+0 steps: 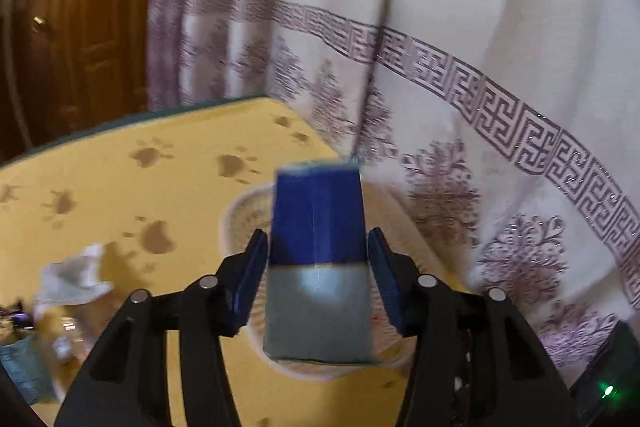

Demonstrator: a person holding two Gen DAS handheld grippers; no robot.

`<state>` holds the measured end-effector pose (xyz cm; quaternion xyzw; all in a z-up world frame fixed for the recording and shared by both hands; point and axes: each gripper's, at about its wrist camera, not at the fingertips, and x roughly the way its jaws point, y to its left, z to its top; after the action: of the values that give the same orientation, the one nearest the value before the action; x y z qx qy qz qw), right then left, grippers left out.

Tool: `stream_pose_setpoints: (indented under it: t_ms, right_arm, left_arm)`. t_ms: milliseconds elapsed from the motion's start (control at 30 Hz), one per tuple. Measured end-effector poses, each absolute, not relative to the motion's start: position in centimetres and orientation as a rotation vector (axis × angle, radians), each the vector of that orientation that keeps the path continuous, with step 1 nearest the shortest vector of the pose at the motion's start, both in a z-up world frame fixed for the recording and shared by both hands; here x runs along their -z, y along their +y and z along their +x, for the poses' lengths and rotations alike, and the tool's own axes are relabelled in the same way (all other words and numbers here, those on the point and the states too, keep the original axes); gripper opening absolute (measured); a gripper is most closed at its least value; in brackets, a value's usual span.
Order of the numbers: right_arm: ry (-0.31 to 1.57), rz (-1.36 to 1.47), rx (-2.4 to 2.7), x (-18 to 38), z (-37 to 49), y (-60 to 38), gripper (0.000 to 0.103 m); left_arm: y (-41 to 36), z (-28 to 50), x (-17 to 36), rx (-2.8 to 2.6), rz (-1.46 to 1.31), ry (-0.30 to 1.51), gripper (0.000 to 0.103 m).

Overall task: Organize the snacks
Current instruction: 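Lower the blue bar package into the white basket and open left tool, then move both tools back over the snack pile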

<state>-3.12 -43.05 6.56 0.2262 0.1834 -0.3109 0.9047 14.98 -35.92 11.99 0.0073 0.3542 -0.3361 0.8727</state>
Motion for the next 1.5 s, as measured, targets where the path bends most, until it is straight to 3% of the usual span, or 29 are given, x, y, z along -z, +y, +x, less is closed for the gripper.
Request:
stream_pose_setpoints:
  t_ms: [33, 67, 233, 733, 1500]
  right_arm:
    - [0.378, 0.464, 0.645, -6.5, -3.0, -43.1, 0.081]
    - [0.383, 0.461, 0.647, -6.5, -3.0, -43.1, 0.081]
    - [0.379, 0.468, 0.631, -6.5, -3.0, -43.1, 0.081]
    - [0.342, 0.449, 0.573, -6.8, -3.4, -41.8, 0.081]
    - [0.335, 0.376, 0.556, -7.1, -3.3, -39.7, 0.081]
  left_arm:
    - [-35.9, 15.3, -11.7, 0.706, -0.004, 0.740, 0.078]
    - [-35.7, 15.3, -11.7, 0.698, -0.015, 0.731, 0.081]
    - [-33.9, 15.5, -11.4, 0.647, -0.023, 0.723, 0.087]
    - [-28.0, 12.7, -12.3, 0.495, 0.032, 0.673, 0.089]
    - [-8.4, 12.1, -11.5, 0.131, -0.078, 0.689, 0.089]
